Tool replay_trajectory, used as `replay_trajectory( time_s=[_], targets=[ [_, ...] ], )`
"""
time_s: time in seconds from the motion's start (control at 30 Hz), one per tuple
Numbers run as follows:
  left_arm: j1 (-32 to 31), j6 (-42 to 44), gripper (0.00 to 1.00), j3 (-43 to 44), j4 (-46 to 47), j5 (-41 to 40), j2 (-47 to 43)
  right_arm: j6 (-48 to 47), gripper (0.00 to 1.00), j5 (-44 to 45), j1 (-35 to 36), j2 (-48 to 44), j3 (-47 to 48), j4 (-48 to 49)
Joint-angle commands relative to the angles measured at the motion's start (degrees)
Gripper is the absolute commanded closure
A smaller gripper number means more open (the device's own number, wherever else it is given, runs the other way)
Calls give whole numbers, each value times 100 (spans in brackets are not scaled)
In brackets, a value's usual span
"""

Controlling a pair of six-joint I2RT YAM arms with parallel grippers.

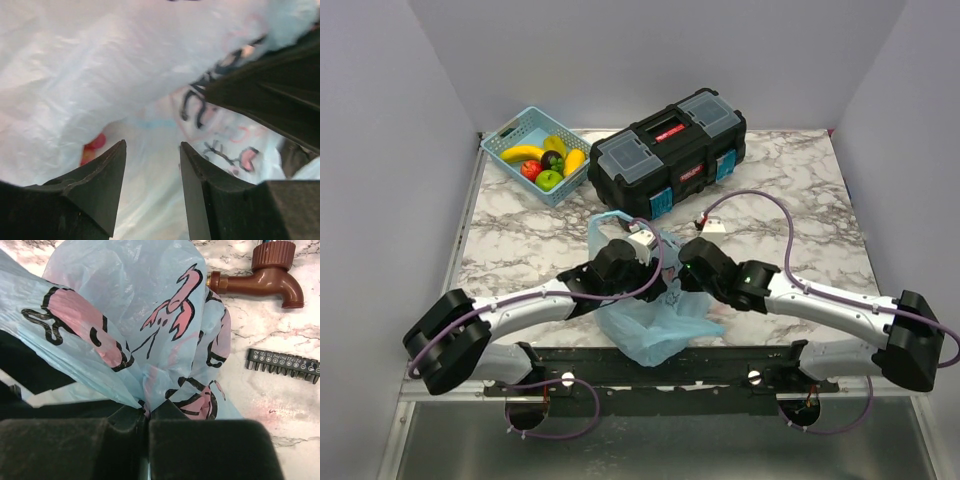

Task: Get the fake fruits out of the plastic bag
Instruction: Adjust the plastic bag at the center of the board, then take out the fake fruit from the plastic bag.

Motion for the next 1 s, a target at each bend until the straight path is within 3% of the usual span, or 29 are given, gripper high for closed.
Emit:
replay_trajectory(
  time_s=[0.0,0.2,0.37,0.5,0.8,0.9,0.97],
  targets=[
    [-34,191,54,271,-44,-1100,244,148,99,-95,46,-152,-154,89],
    [-24,84,53,463,-183,-1660,397,152,99,-75,47,-249,-180,-35],
    [-26,5,39,877,-582,-2049,879,159,99,-119,48,-400,-337,80],
    [0,4,36,1294,-797,-2096,1483,176,99,-170,55,-417,-372,97],
    [67,-217,41,1462,-1084,-1697,2256,289,99,-164,69,-628,-551,101],
    [67,-228,48,1401,-1101,-1543,2385,317,99,-172,63,-671,-681,194],
    [67,-143,58,1356,-1096,-1464,2342,334,99,-211,65,-656,-688,187]
  ],
)
